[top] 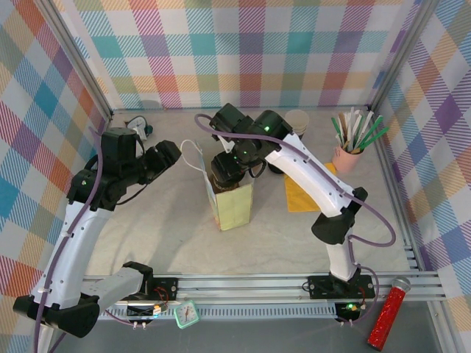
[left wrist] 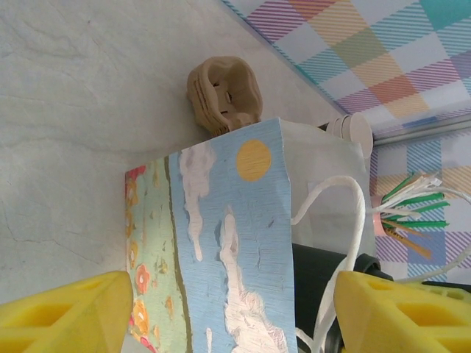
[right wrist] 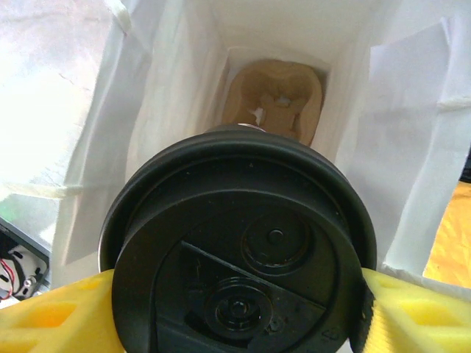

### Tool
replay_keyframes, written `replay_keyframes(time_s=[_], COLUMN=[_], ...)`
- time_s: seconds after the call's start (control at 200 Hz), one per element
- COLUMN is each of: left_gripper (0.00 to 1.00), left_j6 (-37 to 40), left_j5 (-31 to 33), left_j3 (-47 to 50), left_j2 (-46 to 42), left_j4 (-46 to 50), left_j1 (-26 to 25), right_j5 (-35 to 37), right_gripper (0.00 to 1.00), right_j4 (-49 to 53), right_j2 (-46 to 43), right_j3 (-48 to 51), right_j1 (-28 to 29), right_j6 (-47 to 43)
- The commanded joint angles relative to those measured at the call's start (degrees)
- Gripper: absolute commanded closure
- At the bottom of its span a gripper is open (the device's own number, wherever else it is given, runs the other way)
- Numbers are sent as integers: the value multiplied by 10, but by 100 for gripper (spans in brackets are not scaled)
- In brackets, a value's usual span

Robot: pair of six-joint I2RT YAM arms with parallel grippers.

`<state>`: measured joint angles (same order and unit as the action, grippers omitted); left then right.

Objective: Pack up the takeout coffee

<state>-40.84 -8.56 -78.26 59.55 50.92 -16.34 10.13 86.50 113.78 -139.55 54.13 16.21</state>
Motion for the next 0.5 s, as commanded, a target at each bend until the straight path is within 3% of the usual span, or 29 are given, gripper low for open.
replay_keyframes(time_s=[0.0, 0.495], left_gripper=[28, 28], left_j6=[13, 22], left_j5=[-12, -12], left_j3=[-11, -10], left_j2=[-2, -5], left_j4=[1, 7], left_j1=[3, 3], right_j5=[7, 15], right_gripper=[30, 30], right_j4=[29, 54], right_j2=[14, 51], right_j3=[-23, -32], right_j1=[9, 15], right_j6=[-12, -17])
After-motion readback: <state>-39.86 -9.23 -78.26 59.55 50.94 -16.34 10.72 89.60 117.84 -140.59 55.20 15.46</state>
